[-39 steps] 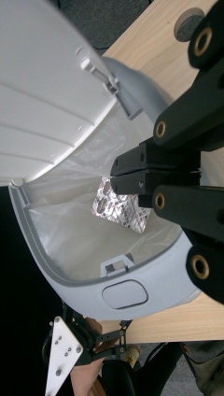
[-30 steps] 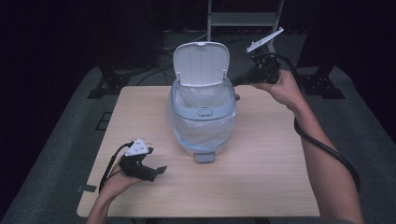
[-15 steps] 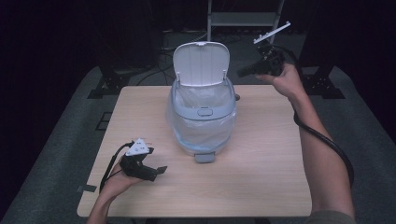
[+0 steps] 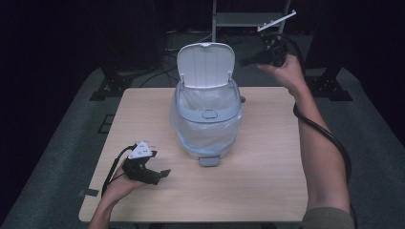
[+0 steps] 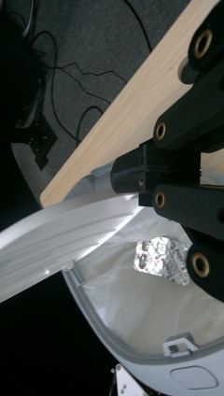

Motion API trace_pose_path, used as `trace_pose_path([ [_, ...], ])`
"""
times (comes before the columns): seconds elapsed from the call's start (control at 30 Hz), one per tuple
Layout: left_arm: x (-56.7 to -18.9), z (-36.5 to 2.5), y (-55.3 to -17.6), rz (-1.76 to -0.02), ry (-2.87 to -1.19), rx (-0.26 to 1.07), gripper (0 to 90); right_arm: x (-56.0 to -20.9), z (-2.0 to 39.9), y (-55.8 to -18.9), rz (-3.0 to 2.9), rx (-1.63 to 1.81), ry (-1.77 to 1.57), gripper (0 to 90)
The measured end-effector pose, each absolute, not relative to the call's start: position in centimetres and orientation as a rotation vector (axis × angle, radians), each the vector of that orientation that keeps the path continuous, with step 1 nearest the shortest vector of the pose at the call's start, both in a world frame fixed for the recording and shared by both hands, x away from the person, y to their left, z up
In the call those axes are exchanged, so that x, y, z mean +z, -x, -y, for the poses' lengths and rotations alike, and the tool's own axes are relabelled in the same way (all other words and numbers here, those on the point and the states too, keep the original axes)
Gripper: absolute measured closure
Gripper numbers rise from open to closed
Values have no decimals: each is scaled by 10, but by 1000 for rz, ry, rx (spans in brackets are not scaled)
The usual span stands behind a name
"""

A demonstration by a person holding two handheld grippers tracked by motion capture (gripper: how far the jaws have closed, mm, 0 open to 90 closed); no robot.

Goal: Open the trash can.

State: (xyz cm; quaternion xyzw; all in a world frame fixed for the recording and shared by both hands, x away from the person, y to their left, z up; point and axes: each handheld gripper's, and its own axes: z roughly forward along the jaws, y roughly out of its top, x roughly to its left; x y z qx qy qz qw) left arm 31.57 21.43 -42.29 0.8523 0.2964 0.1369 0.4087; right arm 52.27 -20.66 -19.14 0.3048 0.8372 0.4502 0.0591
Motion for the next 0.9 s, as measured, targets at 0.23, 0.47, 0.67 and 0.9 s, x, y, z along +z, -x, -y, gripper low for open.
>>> trace_pose_path([
  [0.23, -423, -216, -316, -752, -2146, 346, 93, -181, 201, -531, -2519, 1369, -920, 896],
  [0.47, -423, -218, -317, -755, -2148, 347, 93, -175, 194, -537, -2518, 1366, -904, 897],
  [0.67, -424, -219, -317, -760, -2148, 346, 93, -173, 187, -538, -2524, 1359, -868, 896],
  [0.9, -424, -219, -317, -759, -2151, 342, 93, -170, 187, -540, -2519, 1389, -854, 896],
])
